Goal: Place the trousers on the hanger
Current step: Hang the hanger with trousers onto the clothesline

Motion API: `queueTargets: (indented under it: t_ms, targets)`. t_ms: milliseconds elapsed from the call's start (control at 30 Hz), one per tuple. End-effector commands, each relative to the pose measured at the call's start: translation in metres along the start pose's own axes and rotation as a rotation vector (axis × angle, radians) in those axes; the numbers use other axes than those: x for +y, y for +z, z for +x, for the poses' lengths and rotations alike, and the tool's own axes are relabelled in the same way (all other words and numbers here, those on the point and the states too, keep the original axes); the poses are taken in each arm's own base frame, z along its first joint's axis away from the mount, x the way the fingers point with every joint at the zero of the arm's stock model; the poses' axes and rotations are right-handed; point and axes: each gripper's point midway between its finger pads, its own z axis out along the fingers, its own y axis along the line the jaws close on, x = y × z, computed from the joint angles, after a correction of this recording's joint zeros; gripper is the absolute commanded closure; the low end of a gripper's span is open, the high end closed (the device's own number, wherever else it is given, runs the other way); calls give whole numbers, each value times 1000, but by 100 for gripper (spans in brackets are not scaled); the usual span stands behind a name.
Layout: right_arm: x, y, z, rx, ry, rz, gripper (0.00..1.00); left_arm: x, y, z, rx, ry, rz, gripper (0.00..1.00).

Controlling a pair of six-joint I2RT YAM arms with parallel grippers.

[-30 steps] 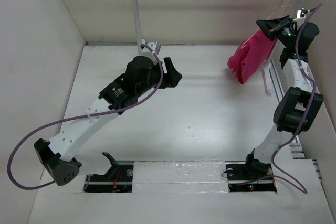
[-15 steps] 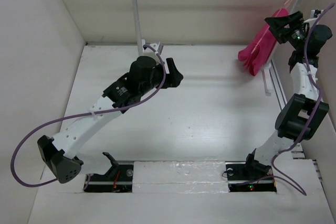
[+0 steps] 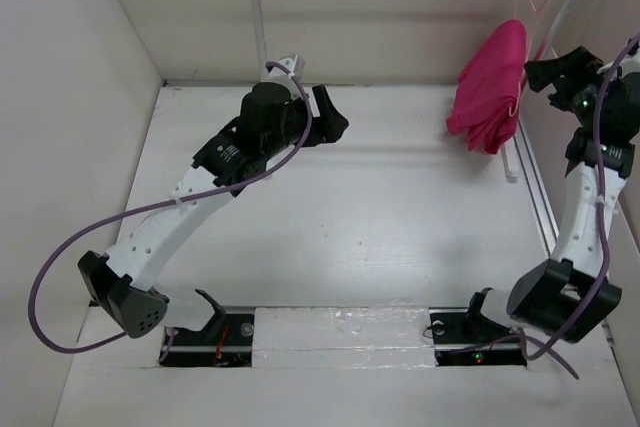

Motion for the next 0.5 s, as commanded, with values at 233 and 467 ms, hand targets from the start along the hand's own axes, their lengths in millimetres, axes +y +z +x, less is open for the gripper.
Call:
queueTargets:
  t_ms: [233, 467]
  targets:
    - [104, -92, 121, 149, -261, -248, 3, 11, -11, 15, 16, 20, 11, 32]
    - [83, -158, 218, 365, -293, -199, 3, 48, -23, 59, 44, -15, -51, 33]
